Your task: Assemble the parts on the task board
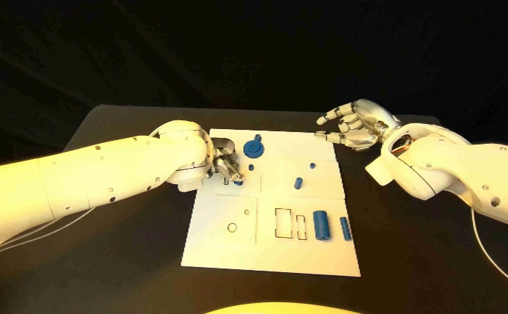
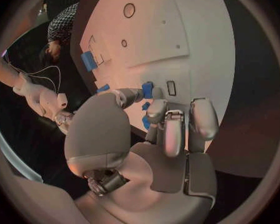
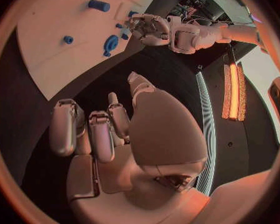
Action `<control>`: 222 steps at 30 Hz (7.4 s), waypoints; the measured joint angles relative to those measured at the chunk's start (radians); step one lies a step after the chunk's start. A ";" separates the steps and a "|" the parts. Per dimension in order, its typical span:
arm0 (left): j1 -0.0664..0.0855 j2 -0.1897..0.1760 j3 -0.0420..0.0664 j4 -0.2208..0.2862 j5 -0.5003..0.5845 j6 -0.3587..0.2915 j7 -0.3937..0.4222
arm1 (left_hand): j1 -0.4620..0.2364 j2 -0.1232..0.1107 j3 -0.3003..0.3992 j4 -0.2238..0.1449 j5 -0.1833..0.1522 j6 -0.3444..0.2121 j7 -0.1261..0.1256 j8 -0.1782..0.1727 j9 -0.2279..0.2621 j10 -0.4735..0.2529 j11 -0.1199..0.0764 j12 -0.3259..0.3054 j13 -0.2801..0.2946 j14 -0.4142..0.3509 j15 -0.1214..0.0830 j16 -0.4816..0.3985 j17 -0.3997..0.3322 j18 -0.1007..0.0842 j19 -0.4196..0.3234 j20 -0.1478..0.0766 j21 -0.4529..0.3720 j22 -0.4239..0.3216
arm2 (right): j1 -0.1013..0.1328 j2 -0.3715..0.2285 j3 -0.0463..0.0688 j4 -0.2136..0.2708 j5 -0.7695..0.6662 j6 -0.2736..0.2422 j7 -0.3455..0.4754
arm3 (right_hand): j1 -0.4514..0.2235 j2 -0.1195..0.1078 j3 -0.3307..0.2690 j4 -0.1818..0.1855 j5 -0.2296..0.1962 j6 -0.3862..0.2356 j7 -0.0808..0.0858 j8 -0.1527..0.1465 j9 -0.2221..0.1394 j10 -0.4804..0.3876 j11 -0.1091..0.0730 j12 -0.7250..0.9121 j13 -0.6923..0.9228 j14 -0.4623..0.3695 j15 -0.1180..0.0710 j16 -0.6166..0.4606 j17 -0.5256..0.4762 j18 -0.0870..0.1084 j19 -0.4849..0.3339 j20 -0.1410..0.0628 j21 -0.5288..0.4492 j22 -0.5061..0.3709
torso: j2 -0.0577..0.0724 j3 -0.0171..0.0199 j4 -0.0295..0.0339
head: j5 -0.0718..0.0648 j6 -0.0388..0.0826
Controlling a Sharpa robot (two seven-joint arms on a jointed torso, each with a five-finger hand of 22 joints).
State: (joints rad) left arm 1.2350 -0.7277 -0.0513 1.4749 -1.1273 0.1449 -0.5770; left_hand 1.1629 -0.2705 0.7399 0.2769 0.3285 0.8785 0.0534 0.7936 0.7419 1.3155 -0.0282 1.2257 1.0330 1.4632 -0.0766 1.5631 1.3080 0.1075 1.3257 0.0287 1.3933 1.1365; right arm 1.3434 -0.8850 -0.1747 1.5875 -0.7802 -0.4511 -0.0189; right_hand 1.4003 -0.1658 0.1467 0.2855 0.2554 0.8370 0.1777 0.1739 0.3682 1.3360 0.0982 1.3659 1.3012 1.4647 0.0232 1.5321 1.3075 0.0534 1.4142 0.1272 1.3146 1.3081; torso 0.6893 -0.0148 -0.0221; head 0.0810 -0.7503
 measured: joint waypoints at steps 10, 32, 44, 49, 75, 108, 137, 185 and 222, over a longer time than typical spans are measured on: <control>0.001 0.004 0.000 -0.005 0.000 0.006 -0.001 | 0.000 0.000 0.000 0.000 0.000 0.004 -0.001 -0.001 0.000 0.000 0.000 0.000 0.000 0.000 0.000 0.000 0.000 0.000 0.000 0.000 0.001 0.000 | 0.000 0.001 0.000 0.000 0.000 0.001 0.000 | 0.000 0.000 0.000 0.000 0.000 0.000 0.000 0.000 0.000 0.000 0.000 0.000 0.000 0.000 0.000 0.000 0.000 0.000 0.000 0.000 0.000 0.000 | 0.000 0.0004 0.0004 | 0.000 -0.001; 0.001 0.017 -0.004 -0.023 0.013 0.006 -0.004 | -0.060 0.027 -0.006 -0.006 0.003 0.023 -0.013 0.010 0.017 0.036 -0.015 0.014 0.029 0.004 -0.011 0.000 0.000 -0.016 0.014 -0.007 0.011 0.025 | 0.000 -0.001 0.000 0.000 0.000 0.001 0.000 | 0.000 0.000 0.000 0.000 0.000 0.000 0.000 0.000 0.000 0.000 0.000 0.000 0.000 0.000 0.000 0.000 0.000 0.000 0.000 0.000 0.000 0.000 | 0.000 0.0012 -0.0002 | -0.004 -0.006; 0.001 0.018 -0.004 -0.025 0.016 0.005 -0.005 | -0.103 0.023 0.028 -0.096 -0.015 0.029 -0.015 0.010 0.023 0.041 -0.020 0.014 0.036 0.004 -0.018 0.000 0.000 -0.016 0.022 -0.014 0.011 0.029 | 0.000 -0.001 0.000 0.000 0.000 0.001 0.000 | 0.000 0.000 0.000 0.000 0.000 0.007 0.000 0.000 -0.001 0.000 0.000 0.000 -0.001 0.000 0.000 0.000 0.001 0.000 -0.004 -0.004 -0.004 -0.001 | 0.000 0.0010 -0.0004 | -0.005 -0.007; 0.001 0.019 -0.004 -0.026 0.018 0.005 -0.005 | -0.114 0.026 0.019 -0.127 -0.020 0.033 -0.016 0.003 0.025 0.041 -0.020 0.014 0.041 0.004 -0.018 0.004 0.000 -0.016 0.022 -0.014 0.011 0.029 | 0.000 -0.001 0.000 0.000 0.000 0.001 0.001 | 0.000 0.000 0.000 0.000 0.000 0.007 0.000 0.000 0.000 0.000 0.000 0.000 -0.001 0.000 0.000 0.000 0.001 0.000 -0.004 -0.004 -0.004 -0.001 | 0.000 0.0010 -0.0001 | -0.005 -0.007; -0.002 0.019 -0.006 -0.030 0.023 0.005 -0.009 | -0.132 0.037 -0.173 -0.026 -0.027 0.080 -0.048 -0.017 0.031 0.043 -0.022 0.014 0.050 0.004 -0.018 0.004 0.000 -0.016 0.025 -0.018 0.011 0.031 | 0.000 -0.003 0.000 0.001 0.000 0.001 0.002 | -0.004 0.004 0.000 0.000 0.000 0.007 0.000 0.000 0.000 0.000 0.000 0.000 -0.002 0.000 0.000 0.000 0.000 0.000 -0.004 -0.004 -0.008 -0.001 | 0.000 0.0010 0.0002 | -0.007 -0.006; -0.002 -0.012 0.070 -0.012 0.024 0.000 -0.011 | -0.153 0.034 -0.291 0.015 -0.027 0.079 -0.041 -0.032 0.036 0.036 -0.020 0.005 0.033 0.003 -0.018 0.004 -0.001 -0.016 0.025 -0.018 0.006 0.029 | -0.002 -0.001 0.000 -0.005 0.001 0.001 0.005 | -0.004 0.004 0.000 0.000 0.000 0.007 0.000 0.000 0.000 0.000 0.000 0.000 -0.002 0.000 0.000 -0.004 0.000 0.000 -0.004 -0.004 -0.008 0.000 | -0.001 0.0008 -0.0001 | -0.005 0.005; 0.043 0.087 0.099 -0.283 0.047 0.010 0.016 | -0.088 0.067 -0.354 0.014 -0.023 -0.049 0.034 -0.183 -0.036 -0.041 0.038 -0.057 -0.047 0.002 0.020 -0.014 -0.001 -0.016 -0.013 0.023 -0.031 -0.033 | -0.003 0.003 0.000 -0.009 0.002 0.001 0.006 | -0.008 0.008 0.000 0.000 0.000 0.007 0.000 0.000 -0.001 0.000 0.000 0.000 -0.002 0.000 0.000 -0.004 0.001 0.000 -0.004 -0.004 -0.008 -0.001 | 0.002 -0.0009 -0.0006 | -0.004 0.006; 0.043 0.153 0.059 -0.394 0.062 0.102 0.040 | -0.036 0.101 -0.370 0.014 -0.023 -0.031 0.030 -0.191 -0.054 -0.041 0.037 -0.041 -0.037 0.002 0.027 -0.014 -0.001 -0.016 -0.013 0.030 -0.031 -0.026 | -0.003 0.005 0.000 -0.010 0.003 0.001 0.006 | -0.008 0.008 0.000 0.000 0.000 0.007 0.000 0.000 -0.001 0.000 0.000 0.000 -0.002 0.000 0.000 -0.004 0.000 0.000 -0.004 -0.004 -0.008 0.000 | 0.000 0.0004 -0.0001 | -0.006 -0.002; 0.043 0.064 0.056 -0.293 0.167 0.080 0.070 | 0.120 0.072 -0.099 0.014 -0.016 -0.023 0.016 -0.103 0.004 -0.001 0.016 -0.023 -0.021 0.003 0.018 -0.006 -0.001 -0.016 0.007 0.019 -0.004 0.030 | -0.003 0.007 0.000 -0.013 0.003 0.001 0.007 | -0.008 0.008 0.000 0.000 0.000 0.007 0.000 0.000 -0.001 0.000 0.000 0.000 -0.002 0.000 0.000 -0.004 0.000 0.000 -0.004 -0.004 -0.008 -0.001 | -0.003 0.0012 0.0013 | -0.003 -0.004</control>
State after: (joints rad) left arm 1.2778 -0.6636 0.0049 1.1824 -0.9604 0.2245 -0.5068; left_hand 1.2827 -0.1984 0.6411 0.2906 0.3127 0.8555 0.0692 0.6901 0.7454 1.3144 -0.0120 1.2025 1.0116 1.4660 -0.0582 1.5572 1.3073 0.0915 1.3322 0.0473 1.3893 1.1663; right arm 1.3407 -0.8785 -0.1747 1.5740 -0.7774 -0.4498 -0.0122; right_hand 1.3923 -0.1578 0.1467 0.2855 0.2554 0.8436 0.1781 0.1739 0.3674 1.3361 0.0983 1.3659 1.2996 1.4647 0.0232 1.5282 1.3073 0.0536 1.4106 0.1237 1.3067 1.3074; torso 0.6866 -0.0135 -0.0207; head 0.0779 -0.7542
